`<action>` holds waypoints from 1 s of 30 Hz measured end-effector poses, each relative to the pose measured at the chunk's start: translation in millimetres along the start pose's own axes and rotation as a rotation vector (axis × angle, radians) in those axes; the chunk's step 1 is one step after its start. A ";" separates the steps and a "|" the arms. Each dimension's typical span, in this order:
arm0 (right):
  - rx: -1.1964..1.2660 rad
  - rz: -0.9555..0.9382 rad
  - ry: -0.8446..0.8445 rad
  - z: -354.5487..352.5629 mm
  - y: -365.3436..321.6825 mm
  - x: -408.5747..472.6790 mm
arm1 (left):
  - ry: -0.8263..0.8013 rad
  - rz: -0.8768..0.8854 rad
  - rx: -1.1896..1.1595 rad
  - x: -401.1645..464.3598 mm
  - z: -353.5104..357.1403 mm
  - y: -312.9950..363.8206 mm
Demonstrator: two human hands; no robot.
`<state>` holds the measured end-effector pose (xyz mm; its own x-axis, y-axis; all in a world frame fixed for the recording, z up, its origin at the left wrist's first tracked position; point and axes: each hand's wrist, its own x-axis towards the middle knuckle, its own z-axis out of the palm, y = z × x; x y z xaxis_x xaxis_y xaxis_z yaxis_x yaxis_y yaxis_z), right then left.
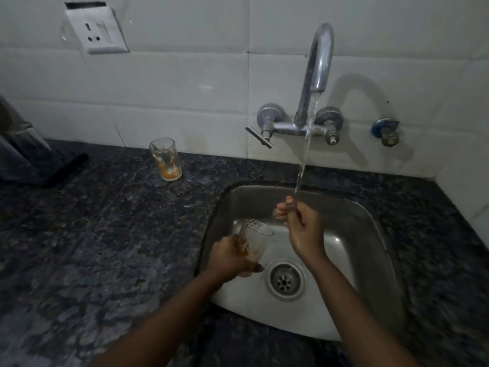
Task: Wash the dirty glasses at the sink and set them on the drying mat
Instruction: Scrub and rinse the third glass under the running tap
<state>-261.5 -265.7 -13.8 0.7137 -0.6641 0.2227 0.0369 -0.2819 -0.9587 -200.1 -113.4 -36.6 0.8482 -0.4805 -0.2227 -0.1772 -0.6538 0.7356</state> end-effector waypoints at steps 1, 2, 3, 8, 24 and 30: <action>-0.009 -0.028 -0.014 -6.0 3.2 -4.9 | -0.027 -0.005 0.012 1.1 7.6 1.9; -0.042 -0.065 -0.044 -12.4 5.8 -8.3 | -0.046 -0.002 0.018 3.0 14.3 4.0; -0.089 -0.091 -0.087 -19.1 7.2 -10.5 | -0.060 0.011 0.019 5.6 19.8 7.0; -0.558 -0.338 -0.313 -40.5 12.2 -14.0 | -0.041 0.129 -0.005 26.6 28.4 33.5; 0.176 0.261 0.055 -29.2 -3.4 13.1 | 0.258 0.635 0.383 41.7 29.9 70.3; 0.499 0.494 -0.010 -41.2 14.7 18.1 | 0.222 0.955 0.955 47.0 26.5 90.4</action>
<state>-276.9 -310.3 -16.6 0.7362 -0.6251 -0.2593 0.0216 0.4047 -0.9142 -189.5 -210.5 2.5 0.2484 -0.9240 0.2906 -0.9287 -0.3125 -0.1998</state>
